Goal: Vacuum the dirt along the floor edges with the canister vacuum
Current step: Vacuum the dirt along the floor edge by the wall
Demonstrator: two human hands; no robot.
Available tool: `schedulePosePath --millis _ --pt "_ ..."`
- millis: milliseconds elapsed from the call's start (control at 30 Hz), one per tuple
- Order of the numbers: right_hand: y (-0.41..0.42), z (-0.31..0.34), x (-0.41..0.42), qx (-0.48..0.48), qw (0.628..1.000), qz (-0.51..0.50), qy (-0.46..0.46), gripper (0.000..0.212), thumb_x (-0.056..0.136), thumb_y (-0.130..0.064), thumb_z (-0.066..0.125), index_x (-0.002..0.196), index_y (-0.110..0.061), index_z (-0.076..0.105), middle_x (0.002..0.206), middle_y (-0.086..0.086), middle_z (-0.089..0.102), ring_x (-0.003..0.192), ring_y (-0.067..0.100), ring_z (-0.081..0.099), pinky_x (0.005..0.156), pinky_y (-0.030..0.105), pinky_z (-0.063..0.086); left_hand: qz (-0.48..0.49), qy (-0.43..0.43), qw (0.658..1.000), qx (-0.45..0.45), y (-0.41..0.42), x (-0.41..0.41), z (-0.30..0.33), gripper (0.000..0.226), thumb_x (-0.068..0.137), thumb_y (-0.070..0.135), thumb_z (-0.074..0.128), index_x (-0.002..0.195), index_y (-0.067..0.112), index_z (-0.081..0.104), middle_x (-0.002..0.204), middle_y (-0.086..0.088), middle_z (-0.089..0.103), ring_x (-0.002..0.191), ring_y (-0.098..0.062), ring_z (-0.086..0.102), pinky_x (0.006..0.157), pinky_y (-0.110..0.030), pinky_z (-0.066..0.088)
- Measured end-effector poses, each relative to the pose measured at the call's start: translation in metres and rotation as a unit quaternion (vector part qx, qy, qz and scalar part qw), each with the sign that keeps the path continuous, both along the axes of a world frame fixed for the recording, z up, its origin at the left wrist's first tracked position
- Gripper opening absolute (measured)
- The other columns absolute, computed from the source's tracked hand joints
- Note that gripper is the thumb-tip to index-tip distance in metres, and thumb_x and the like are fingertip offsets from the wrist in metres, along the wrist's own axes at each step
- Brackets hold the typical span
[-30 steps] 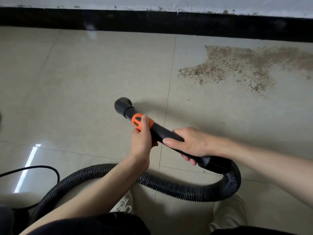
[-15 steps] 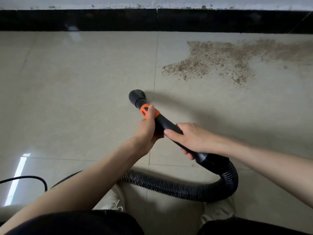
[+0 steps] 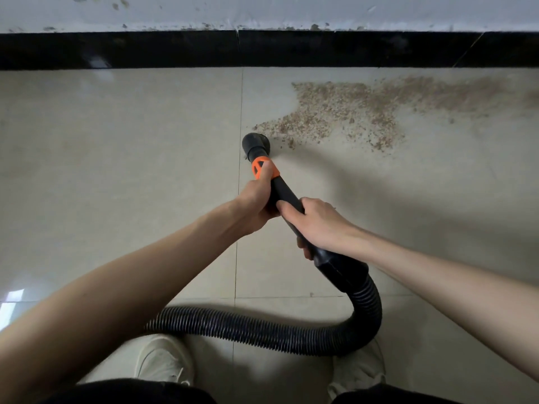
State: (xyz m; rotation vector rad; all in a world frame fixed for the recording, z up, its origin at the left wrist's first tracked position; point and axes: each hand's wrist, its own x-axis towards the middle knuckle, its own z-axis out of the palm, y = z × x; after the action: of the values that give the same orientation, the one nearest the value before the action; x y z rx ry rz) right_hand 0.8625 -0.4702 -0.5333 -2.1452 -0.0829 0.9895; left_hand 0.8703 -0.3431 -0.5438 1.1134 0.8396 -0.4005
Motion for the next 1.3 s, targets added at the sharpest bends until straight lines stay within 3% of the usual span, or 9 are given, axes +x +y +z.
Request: schedulePosePath --millis 133,333,467,633,733,833,933,1100,1300 --pt "0.015 -0.008 0.024 0.002 0.999 0.018 -0.026 0.046 0.095 -0.057 0.044 0.081 -0.013 0.044 0.060 0.007 0.063 0.035 0.018 0.058 0.036 0.022 0.041 0.019 0.005 1.000 0.015 0.011 0.022 -0.002 0.044 0.099 0.046 0.042 0.109 0.002 0.045 0.085 -0.006 0.051 0.072 -0.017 0.055 0.057 -0.027 0.049" --pt "0.032 -0.010 0.062 0.004 0.998 0.023 -0.051 0.045 0.097 -0.056 0.043 0.080 -0.014 0.045 0.063 0.007 0.063 0.035 0.017 0.058 0.037 0.022 0.044 0.030 0.010 0.997 0.065 0.021 0.064 0.001 0.036 0.099 0.042 0.042 0.091 0.007 0.047 0.081 -0.005 0.048 0.068 -0.016 0.052 0.048 -0.024 0.047" --pt "0.027 -0.013 0.066 0.020 0.999 0.001 -0.025 0.045 0.096 -0.056 0.045 0.081 -0.013 0.045 0.062 0.008 0.062 0.036 0.018 0.058 0.036 0.021 0.042 0.038 0.004 0.998 0.049 0.015 0.073 -0.002 0.035 0.100 0.040 0.039 0.084 0.010 0.044 0.083 -0.005 0.047 0.070 -0.015 0.051 0.053 -0.024 0.045" --pt "-0.001 -0.020 0.040 0.089 0.992 -0.036 0.084 0.046 0.092 -0.058 0.052 0.080 -0.013 0.049 0.054 0.002 0.063 0.045 0.021 0.062 0.043 0.023 0.046 0.006 -0.004 0.999 0.035 0.007 0.049 -0.023 0.048 0.102 0.043 0.035 0.116 -0.002 0.043 0.093 -0.009 0.054 0.078 -0.017 0.057 0.061 -0.026 0.048" --pt "-0.010 -0.017 0.026 0.103 0.986 -0.023 0.128 0.055 0.090 -0.062 0.052 0.074 -0.010 0.059 0.061 0.008 0.068 0.052 0.018 0.066 0.051 0.021 0.050 0.027 -0.012 0.999 0.020 0.015 0.044 -0.027 0.053 0.101 0.046 0.035 0.124 -0.001 0.043 0.091 -0.007 0.055 0.079 -0.016 0.056 0.067 -0.027 0.047" --pt "-0.008 -0.012 0.016 0.116 0.984 -0.012 0.132 0.053 0.093 -0.058 0.052 0.082 -0.008 0.061 0.071 0.010 0.072 0.058 0.018 0.069 0.057 0.024 0.055 0.051 -0.020 0.998 0.002 0.027 0.040 -0.027 0.048 0.101 0.048 0.036 0.110 0.003 0.048 0.085 -0.005 0.055 0.075 -0.014 0.055 0.065 -0.026 0.046" --pt "-0.006 -0.009 0.008 0.075 0.994 0.003 0.078 0.047 0.092 -0.057 0.052 0.080 -0.013 0.057 0.076 0.009 0.071 0.067 0.021 0.067 0.075 0.039 0.056 0.051 -0.012 0.998 -0.028 0.029 0.036 -0.025 0.044 0.100 0.049 0.037 0.096 0.008 0.051 0.081 -0.004 0.055 0.071 -0.014 0.056 0.063 -0.026 0.047" --pt "-0.018 -0.012 -0.004 0.021 0.999 -0.017 -0.029 0.048 0.089 -0.055 0.055 0.057 -0.021 0.047 0.044 -0.015 0.053 0.043 -0.001 0.050 0.045 0.012 0.034 0.024 -0.011 0.999 -0.036 0.011 0.028 -0.025 0.049 0.099 0.053 0.036 0.093 0.006 0.049 0.081 -0.008 0.056 0.072 -0.018 0.056 0.066 -0.029 0.048" --pt "-0.020 -0.010 0.020 -0.013 0.998 0.007 -0.064 0.052 0.085 -0.062 0.054 0.056 -0.019 0.050 0.051 -0.007 0.062 0.049 0.002 0.055 0.050 0.014 0.040 0.046 0.007 0.998 -0.044 0.001 0.044 -0.015 0.047 0.095 0.054 0.046 0.092 0.007 0.049 0.082 -0.007 0.054 0.072 -0.019 0.054 0.072 -0.029 0.048"
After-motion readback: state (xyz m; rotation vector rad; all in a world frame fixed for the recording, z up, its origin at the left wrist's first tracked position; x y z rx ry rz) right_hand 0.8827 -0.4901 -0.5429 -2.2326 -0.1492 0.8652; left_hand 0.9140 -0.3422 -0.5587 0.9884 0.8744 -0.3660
